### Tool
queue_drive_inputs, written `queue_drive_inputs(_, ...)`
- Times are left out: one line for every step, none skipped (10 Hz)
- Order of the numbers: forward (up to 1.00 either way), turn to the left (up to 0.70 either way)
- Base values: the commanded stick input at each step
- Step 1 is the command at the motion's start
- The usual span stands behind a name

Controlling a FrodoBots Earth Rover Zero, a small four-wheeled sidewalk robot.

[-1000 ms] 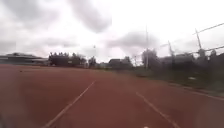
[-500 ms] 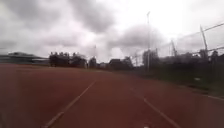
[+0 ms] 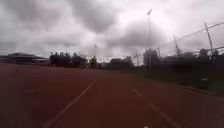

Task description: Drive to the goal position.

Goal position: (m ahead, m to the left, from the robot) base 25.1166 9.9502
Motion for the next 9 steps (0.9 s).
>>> queue_drive_inputs(0.70, 0.00)
queue_drive_inputs(0.70, 0.00)
queue_drive_inputs(0.70, 0.00)
queue_drive_inputs(0.70, 0.00)
queue_drive_inputs(0.70, 0.00)
queue_drive_inputs(0.70, 0.00)
queue_drive_inputs(0.70, 0.00)
queue_drive_inputs(0.70, 0.00)
queue_drive_inputs(0.70, 0.00)
